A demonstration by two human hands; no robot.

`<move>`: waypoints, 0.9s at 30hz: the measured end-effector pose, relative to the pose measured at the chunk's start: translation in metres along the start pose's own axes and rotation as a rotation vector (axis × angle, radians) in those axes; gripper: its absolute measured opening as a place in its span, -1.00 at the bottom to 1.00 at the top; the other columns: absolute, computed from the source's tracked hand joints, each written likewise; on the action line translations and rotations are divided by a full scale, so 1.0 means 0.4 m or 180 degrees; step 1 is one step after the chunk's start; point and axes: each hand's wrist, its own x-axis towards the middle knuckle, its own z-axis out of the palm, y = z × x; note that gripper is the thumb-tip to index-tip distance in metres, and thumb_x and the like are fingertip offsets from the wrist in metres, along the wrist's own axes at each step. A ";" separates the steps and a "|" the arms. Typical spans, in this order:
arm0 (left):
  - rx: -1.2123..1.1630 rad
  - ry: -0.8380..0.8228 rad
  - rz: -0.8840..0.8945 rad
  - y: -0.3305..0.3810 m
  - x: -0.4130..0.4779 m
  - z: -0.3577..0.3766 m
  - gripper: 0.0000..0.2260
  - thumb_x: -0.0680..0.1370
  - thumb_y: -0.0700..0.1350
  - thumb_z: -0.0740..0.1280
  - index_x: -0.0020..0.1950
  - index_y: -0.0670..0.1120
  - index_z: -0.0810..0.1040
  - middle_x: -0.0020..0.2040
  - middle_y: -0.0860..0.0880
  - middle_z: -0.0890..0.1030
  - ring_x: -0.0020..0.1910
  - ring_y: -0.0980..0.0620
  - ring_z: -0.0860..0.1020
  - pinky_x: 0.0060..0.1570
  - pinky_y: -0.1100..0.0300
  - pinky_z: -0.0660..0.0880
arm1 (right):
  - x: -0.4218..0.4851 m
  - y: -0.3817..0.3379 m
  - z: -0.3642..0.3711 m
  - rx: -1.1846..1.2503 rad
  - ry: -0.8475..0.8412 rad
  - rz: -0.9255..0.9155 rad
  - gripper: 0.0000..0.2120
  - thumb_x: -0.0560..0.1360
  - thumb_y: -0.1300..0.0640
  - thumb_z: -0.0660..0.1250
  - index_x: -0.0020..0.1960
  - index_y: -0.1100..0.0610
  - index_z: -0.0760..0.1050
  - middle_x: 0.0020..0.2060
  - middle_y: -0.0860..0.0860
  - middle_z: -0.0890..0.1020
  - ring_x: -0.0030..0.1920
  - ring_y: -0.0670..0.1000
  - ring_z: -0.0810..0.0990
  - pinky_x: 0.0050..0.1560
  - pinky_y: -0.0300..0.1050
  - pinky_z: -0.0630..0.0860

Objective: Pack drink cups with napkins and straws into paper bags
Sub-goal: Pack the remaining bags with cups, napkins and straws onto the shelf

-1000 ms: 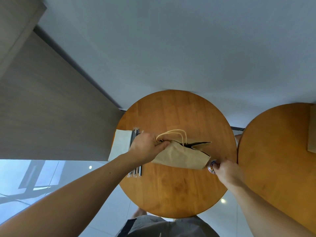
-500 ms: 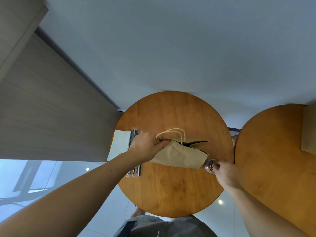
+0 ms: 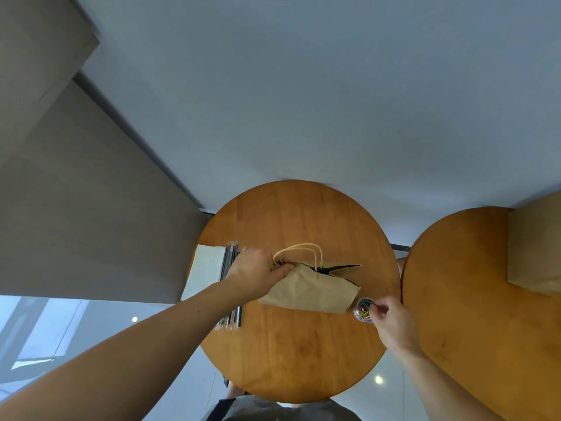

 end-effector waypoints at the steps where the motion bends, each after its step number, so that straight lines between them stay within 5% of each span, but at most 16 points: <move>1: -0.0004 0.0010 0.0031 0.000 -0.001 -0.001 -0.64 0.59 0.11 0.31 -0.40 0.07 0.43 -0.47 0.02 0.47 -0.43 0.02 0.48 -0.43 0.14 0.34 | 0.003 0.003 0.004 -0.0025 -0.0018 0.0030 -0.93 0.53 0.21 0.41 0.00 0.18 0.57 -0.10 0.09 0.70 -0.18 0.03 0.61 -0.26 -0.24 0.46; 8: 0.0081 0.0035 0.0028 -0.004 0.007 0.007 -0.58 0.60 0.11 0.30 -0.43 0.09 0.30 -0.51 0.08 0.36 -0.51 0.13 0.35 -0.47 0.23 0.21 | 0.016 0.019 0.032 -0.0143 -0.0074 0.0286 -0.83 0.52 0.17 0.44 0.07 0.21 0.57 -0.03 0.11 0.69 -0.10 0.12 0.64 -0.35 -0.29 0.35; 16: 0.0085 0.0137 0.0040 -0.008 0.010 0.015 -0.62 0.58 0.14 0.31 -0.41 0.14 0.34 -0.50 0.13 0.39 -0.50 0.18 0.40 -0.49 0.29 0.24 | 0.006 -0.004 0.000 -0.0237 -0.0046 0.0232 -0.77 0.56 0.14 0.37 0.19 0.20 0.58 0.02 0.12 0.69 -0.05 0.15 0.64 -0.16 -0.07 0.56; 22: 0.0153 0.0087 0.0087 -0.002 0.008 0.005 -0.65 0.59 0.14 0.29 -0.38 0.16 0.33 -0.47 0.14 0.41 -0.46 0.20 0.40 -0.48 0.27 0.22 | -0.059 -0.152 -0.057 0.0660 0.0278 -0.0204 -0.90 0.53 0.19 0.42 -0.06 -0.01 0.59 -0.31 -0.22 0.61 -0.30 -0.15 0.62 -0.33 -0.32 0.51; 27: 0.0238 -0.0007 0.0040 0.003 0.004 -0.005 -0.64 0.60 0.14 0.27 -0.37 0.10 0.32 -0.45 0.10 0.41 -0.46 0.16 0.39 -0.48 0.23 0.21 | -0.120 -0.268 -0.111 0.1526 0.0483 -0.0500 -0.87 0.49 0.22 0.46 -0.10 0.00 0.61 -0.25 -0.16 0.70 -0.21 -0.13 0.68 -0.29 -0.33 0.57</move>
